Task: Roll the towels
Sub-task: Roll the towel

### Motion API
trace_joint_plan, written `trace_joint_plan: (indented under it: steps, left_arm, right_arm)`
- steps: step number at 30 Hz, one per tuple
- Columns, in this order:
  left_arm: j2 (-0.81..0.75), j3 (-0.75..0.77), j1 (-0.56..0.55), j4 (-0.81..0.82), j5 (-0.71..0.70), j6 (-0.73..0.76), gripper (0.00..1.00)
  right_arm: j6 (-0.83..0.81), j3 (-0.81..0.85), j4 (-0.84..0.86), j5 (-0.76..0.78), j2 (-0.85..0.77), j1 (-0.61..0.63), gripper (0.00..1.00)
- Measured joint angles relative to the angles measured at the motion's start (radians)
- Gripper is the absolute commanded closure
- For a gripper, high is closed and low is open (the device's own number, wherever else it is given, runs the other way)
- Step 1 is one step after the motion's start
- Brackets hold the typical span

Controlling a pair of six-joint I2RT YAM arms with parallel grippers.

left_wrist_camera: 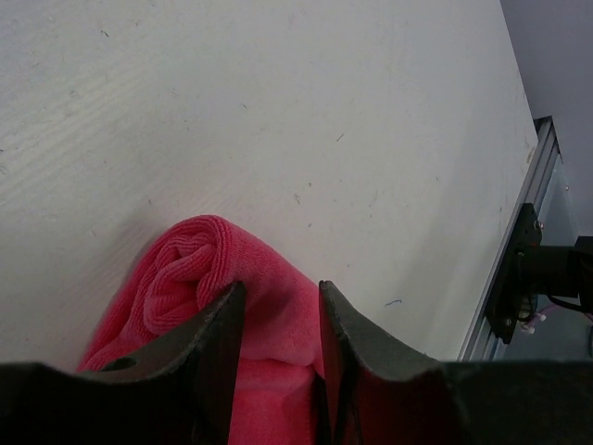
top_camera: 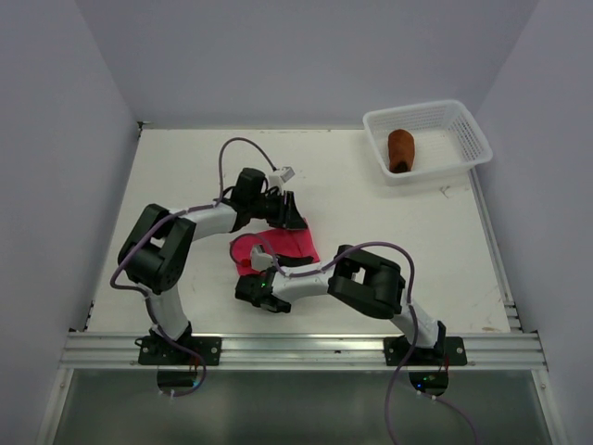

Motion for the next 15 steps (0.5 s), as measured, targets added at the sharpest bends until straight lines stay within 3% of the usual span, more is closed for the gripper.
trace_joint_plan:
  steps: [10, 13, 15]
  left_arm:
    - [0.069, 0.0, -0.003, 0.016, -0.031, 0.019, 0.59]
    - [0.099, 0.014, -0.002, 0.035, -0.027, 0.015, 0.59]
    - [0.114, 0.024, -0.002, 0.044, -0.024, 0.008, 0.59]
  right_arm:
    - [0.002, -0.013, 0.02, -0.047, -0.03, -0.021, 1.0]
    - [0.002, -0.056, 0.066, -0.101, -0.085, -0.038, 0.95]
    - [0.008, -0.086, 0.103, -0.145, -0.127, -0.055, 0.87]
